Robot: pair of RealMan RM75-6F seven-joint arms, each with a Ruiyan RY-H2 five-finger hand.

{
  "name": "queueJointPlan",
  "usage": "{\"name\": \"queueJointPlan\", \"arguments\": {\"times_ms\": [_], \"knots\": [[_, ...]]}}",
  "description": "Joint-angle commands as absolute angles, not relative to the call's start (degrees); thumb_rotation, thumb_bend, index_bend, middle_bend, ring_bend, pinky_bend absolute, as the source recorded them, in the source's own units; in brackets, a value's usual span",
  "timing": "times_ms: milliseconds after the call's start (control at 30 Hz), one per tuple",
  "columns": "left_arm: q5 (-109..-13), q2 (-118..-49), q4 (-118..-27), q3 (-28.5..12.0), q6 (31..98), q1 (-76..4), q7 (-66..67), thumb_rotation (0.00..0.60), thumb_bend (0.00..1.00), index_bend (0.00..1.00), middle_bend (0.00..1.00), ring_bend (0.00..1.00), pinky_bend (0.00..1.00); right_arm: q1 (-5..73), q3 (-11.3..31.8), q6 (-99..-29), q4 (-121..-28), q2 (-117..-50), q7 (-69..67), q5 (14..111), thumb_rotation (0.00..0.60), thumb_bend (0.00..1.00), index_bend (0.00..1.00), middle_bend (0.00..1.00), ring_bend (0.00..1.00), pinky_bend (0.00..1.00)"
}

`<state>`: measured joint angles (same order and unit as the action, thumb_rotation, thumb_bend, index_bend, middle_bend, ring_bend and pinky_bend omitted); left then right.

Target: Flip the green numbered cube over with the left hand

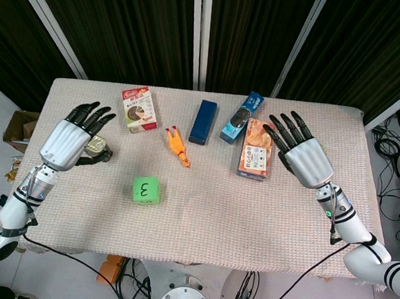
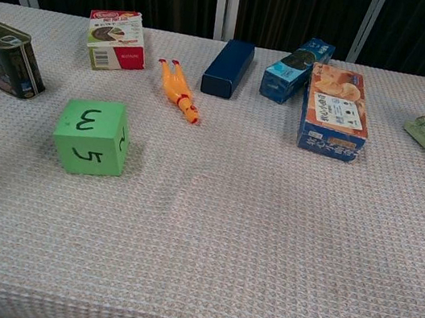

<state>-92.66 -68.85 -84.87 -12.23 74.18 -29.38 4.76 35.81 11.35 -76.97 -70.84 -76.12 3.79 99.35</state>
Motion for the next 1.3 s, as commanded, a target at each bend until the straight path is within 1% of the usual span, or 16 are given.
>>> {"name": "queueJointPlan", "arguments": {"times_ms": [33,333,433,500,633,700,767,933,1067,1167,1300], "knots": [[-92.4,-68.6,-84.9,-11.9,74.3,-29.4,4.8,0.46,0.24,0.14,0.12,0.08,0.18,35.9,11.1,-77.1,-70.6,-76.2,3.7,99.1,0.6,0.39,0.0,0.0,0.0,0.0],[-92.6,-67.6,-87.0,-10.0,74.1,-29.4,4.4,0.462,0.21,0.14,0.12,0.08,0.18,36.0,10.2,-77.5,-70.0,-76.2,3.6,98.2,0.6,0.39,0.0,0.0,0.0,0.0],[-93.1,-66.9,-90.3,-7.8,71.8,-29.5,2.6,0.46,0.2,0.17,0.12,0.08,0.18,35.9,10.1,-77.7,-70.0,-75.9,3.4,97.7,0.6,0.39,0.0,0.0,0.0,0.0],[-93.4,-66.6,-92.7,-5.9,69.8,-29.5,3.5,0.448,0.18,0.16,0.12,0.08,0.18,35.8,10.1,-77.7,-69.9,-75.7,3.4,97.3,0.6,0.39,0.0,0.0,0.0,0.0],[-91.1,-68.8,-97.7,-3.4,67.7,-28.2,8.8,0.447,0.14,0.14,0.12,0.08,0.18,34.6,9.9,-78.4,-69.9,-75.4,2.7,95.7,0.6,0.4,0.0,0.0,0.0,0.0],[-88.4,-71.2,-100.1,-2.7,67.4,-27.1,11.9,0.447,0.13,0.14,0.13,0.08,0.18,33.5,9.6,-79.0,-69.6,-75.1,2.8,94.8,0.6,0.39,0.0,0.0,0.0,0.0],[-86.0,-73.8,-100.5,-2.3,66.6,-26.7,14.3,0.443,0.13,0.14,0.13,0.08,0.18,32.0,8.9,-80.3,-68.8,-75.2,3.6,94.5,0.6,0.39,0.0,0.0,0.0,0.0],[-81.9,-79.0,-97.1,-2.7,64.7,-27.1,17.7,0.438,0.13,0.14,0.13,0.08,0.18,26.8,7.6,-85.1,-69.7,-75.5,2.1,92.5,0.6,0.39,0.0,0.0,0.0,0.0],[-79.3,-82.1,-94.9,-3.0,63.2,-27.7,19.4,0.421,0.13,0.13,0.13,0.08,0.18,21.9,7.2,-90.0,-67.7,-76.4,3.5,90.4,0.6,0.38,0.0,0.0,0.0,0.0],[-78.2,-83.6,-93.9,-3.6,62.7,-28.3,20.0,0.417,0.13,0.13,0.13,0.08,0.18,19.4,6.9,-91.3,-66.3,-77.0,2.2,88.9,0.6,0.38,0.0,0.0,0.0,0.0],[-77.0,-85.5,-93.5,-4.4,63.2,-28.7,21.5,0.385,0.13,0.13,0.17,0.08,0.18,17.3,6.7,-91.5,-64.3,-77.8,-0.4,87.1,0.6,0.38,0.0,0.0,0.0,0.0]]}}
